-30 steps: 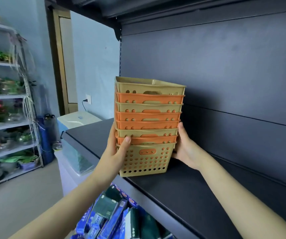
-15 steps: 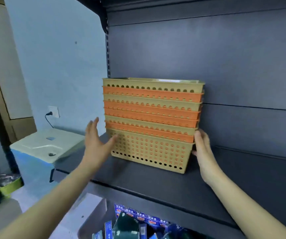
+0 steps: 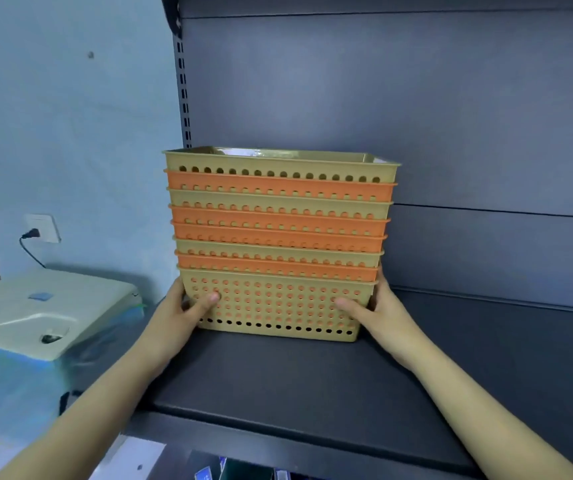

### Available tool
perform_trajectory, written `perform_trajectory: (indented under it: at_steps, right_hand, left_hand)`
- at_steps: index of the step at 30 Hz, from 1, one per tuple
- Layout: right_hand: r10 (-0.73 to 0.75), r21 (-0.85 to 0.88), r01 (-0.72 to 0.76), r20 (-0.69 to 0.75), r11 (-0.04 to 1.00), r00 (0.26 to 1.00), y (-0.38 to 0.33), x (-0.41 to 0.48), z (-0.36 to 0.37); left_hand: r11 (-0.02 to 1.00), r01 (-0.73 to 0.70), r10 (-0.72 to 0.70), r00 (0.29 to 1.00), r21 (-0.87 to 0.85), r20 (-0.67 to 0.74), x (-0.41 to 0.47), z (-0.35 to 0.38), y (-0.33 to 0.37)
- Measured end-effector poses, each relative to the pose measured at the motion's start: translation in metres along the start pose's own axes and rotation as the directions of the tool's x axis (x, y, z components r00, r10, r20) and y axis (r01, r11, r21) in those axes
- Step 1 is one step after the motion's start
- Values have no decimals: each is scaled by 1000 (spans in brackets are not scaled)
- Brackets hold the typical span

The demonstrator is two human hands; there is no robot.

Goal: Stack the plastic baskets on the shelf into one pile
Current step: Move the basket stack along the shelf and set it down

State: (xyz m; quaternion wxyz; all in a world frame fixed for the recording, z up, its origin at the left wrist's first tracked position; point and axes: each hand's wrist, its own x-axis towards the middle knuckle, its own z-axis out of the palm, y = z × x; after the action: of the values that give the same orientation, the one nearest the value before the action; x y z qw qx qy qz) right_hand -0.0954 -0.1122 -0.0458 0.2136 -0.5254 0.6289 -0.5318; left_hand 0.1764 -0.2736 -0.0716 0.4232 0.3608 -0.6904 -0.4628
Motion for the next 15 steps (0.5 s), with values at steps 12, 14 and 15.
perform_trajectory:
  at_steps: [12, 14, 15]
  right_hand:
    - [34, -1, -34, -50, 999, 998, 16, 39, 19]
    - [56, -17, -57, -54, 998, 997, 16, 37, 23]
    - [72, -32, -73, -57, 997, 996, 12, 35, 24]
  left_hand:
    - [995, -46, 40, 997, 84, 65, 58, -5, -20]
    - [993, -70, 61, 994, 96, 87, 58, -6, -21]
    - [993, -60, 50, 995, 103, 89, 59, -6, -19]
